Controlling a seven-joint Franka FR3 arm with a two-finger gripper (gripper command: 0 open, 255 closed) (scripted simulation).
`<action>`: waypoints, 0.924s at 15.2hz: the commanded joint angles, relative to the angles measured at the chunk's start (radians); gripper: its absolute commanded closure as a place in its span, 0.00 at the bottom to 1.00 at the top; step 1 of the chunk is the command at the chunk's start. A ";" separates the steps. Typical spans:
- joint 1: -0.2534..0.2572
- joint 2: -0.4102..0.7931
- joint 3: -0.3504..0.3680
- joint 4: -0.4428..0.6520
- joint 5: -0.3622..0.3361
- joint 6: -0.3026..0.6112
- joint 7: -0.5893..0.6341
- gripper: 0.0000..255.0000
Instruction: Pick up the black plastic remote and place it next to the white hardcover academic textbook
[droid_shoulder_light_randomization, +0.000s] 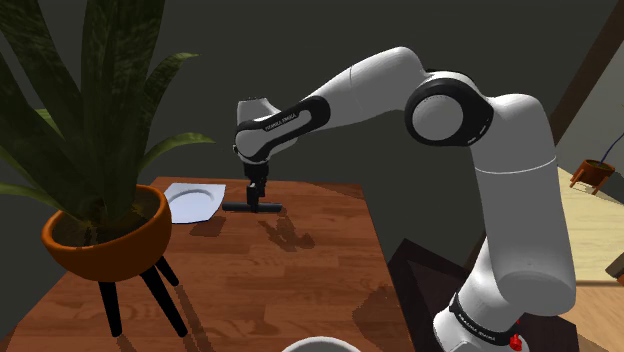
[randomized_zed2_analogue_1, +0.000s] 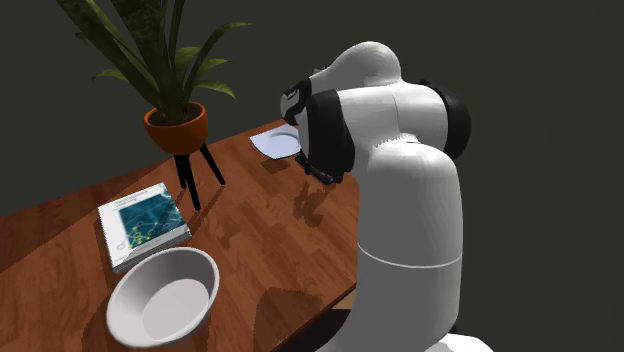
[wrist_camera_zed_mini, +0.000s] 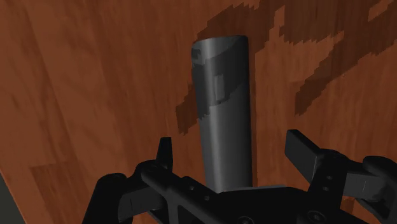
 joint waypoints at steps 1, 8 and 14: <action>0.000 0.002 0.000 -0.005 0.000 0.008 0.000 0.00; 0.000 0.002 0.000 -0.005 0.000 0.008 0.000 1.00; 0.001 0.002 0.000 -0.003 0.000 0.005 0.001 1.00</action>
